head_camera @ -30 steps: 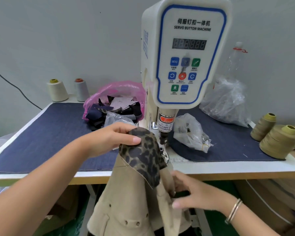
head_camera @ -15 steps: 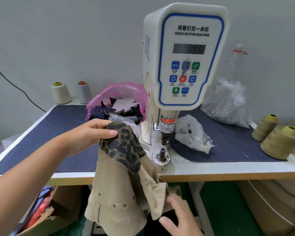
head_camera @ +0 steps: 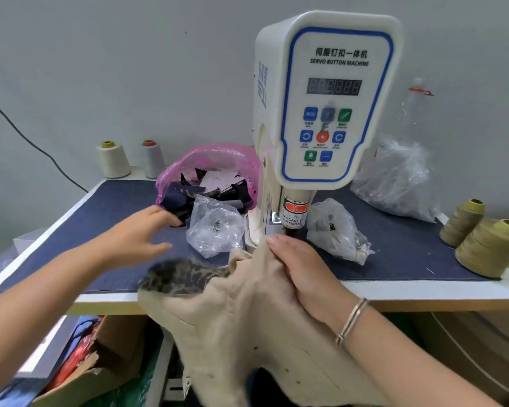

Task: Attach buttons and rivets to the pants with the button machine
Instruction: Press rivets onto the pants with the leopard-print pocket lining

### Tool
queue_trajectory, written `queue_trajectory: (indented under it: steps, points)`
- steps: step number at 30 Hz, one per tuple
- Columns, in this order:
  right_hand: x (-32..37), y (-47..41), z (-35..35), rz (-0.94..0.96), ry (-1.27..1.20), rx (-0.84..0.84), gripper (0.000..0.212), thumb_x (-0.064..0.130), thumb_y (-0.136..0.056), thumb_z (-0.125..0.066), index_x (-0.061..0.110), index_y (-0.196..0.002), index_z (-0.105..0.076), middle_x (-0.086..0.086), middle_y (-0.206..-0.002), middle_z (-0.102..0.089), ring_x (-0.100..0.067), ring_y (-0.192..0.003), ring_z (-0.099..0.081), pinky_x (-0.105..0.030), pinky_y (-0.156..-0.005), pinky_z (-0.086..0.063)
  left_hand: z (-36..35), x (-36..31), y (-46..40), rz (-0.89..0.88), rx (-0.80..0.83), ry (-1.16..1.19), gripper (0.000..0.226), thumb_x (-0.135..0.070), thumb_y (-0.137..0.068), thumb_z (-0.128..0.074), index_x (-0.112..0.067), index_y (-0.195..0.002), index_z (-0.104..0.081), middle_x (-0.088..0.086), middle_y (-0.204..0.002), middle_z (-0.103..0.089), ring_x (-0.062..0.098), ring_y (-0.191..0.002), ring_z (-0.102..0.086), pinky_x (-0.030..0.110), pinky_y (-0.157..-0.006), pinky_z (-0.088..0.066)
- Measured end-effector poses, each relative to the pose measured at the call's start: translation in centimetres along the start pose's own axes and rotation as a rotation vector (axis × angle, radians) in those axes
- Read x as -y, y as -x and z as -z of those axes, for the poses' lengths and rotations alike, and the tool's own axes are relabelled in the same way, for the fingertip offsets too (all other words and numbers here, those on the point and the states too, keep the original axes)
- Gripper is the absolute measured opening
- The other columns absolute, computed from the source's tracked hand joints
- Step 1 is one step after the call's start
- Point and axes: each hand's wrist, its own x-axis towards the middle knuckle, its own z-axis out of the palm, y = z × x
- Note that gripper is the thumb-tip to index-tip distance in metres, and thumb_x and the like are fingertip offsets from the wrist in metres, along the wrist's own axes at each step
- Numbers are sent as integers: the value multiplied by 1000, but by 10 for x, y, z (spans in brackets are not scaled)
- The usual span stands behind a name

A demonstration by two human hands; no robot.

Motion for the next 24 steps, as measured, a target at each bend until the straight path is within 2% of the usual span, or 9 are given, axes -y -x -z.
queue_trajectory:
  steps: [2, 5, 7, 9, 12, 15, 17, 19, 24]
  points:
    - [17, -10, -9, 32, 81, 70, 31, 23, -97, -49, 22, -67, -57, 0, -67, -48, -12, -67, -42, -30, -63, -34, -7, -34, 6, -167, -72, 309, 42, -38, -83, -67, -28, -122, -56, -12, -122, -55, 7, -115, -54, 18, -96, -40]
    - [34, -18, -17, 53, 203, 158, 29, 22, -96, -52, 4, -78, -64, -12, -76, -56, -19, -74, -49, -34, -70, -38, -21, -91, 11, -223, 187, 793, 62, -49, -76, -69, -36, -132, -46, -22, -130, -55, 0, -125, -49, 23, -99, -43]
    - [40, -18, -12, 56, 296, 159, 29, 23, -95, -54, 0, -81, -67, -8, -73, -59, -16, -71, -53, -34, -71, -41, -27, -104, 5, -214, 196, 821, 58, -39, -77, -75, -32, -128, -50, -19, -119, -61, -1, -115, -57, 20, -90, -48]
    - [40, -14, -2, 35, 288, 193, 18, 22, -94, -55, 17, -91, -72, 4, -84, -69, -7, -81, -61, -27, -78, -46, -23, -105, -1, -199, 167, 750, 35, -28, -83, -75, -27, -114, -59, -11, -106, -69, 5, -100, -64, 22, -82, -51]
    - [27, 2, 23, -76, 284, 438, 32, 20, -90, -61, 33, -119, -56, 13, -104, -69, 1, -95, -61, -16, -81, -45, -21, -101, -7, -212, 123, 584, 8, -19, -88, -70, -25, -93, -68, -4, -93, -73, 11, -92, -67, 29, -86, -50]
    - [11, 20, 45, -151, 692, 585, 40, 26, -85, -66, 46, -113, -45, 15, -88, -68, -2, -84, -62, -15, -79, -43, -19, -86, -6, -164, 50, 668, 12, -15, -87, -69, -23, -78, -69, -8, -83, -74, 2, -83, -67, 20, -80, -48]
    - [7, 24, 66, -152, 836, 548, 20, 21, -88, -59, 39, -97, -58, 14, -73, -68, 2, -73, -61, -9, -72, -41, -18, -64, -5, -83, 18, 750, 9, -14, -89, -67, -16, -80, -68, -3, -83, -74, 5, -83, -65, 19, -78, -46]
    - [5, 25, 90, -166, 898, 473, 21, 18, -91, -54, 35, -86, -63, 13, -65, -63, 2, -63, -56, -10, -67, -41, -21, -41, 0, 2, -15, 797, 9, -16, -89, -66, -10, -82, -65, 4, -79, -71, 8, -77, -58, 21, -72, -43]
    - [-8, 10, 134, -146, 865, 43, 22, 21, -95, -53, 37, -85, -65, 11, -64, -64, 1, -59, -56, -9, -60, -43, -48, -28, 0, 27, 26, 742, 16, -19, -90, -66, -20, -74, -63, -15, -62, -62, -6, -57, -49, 6, -56, -36]
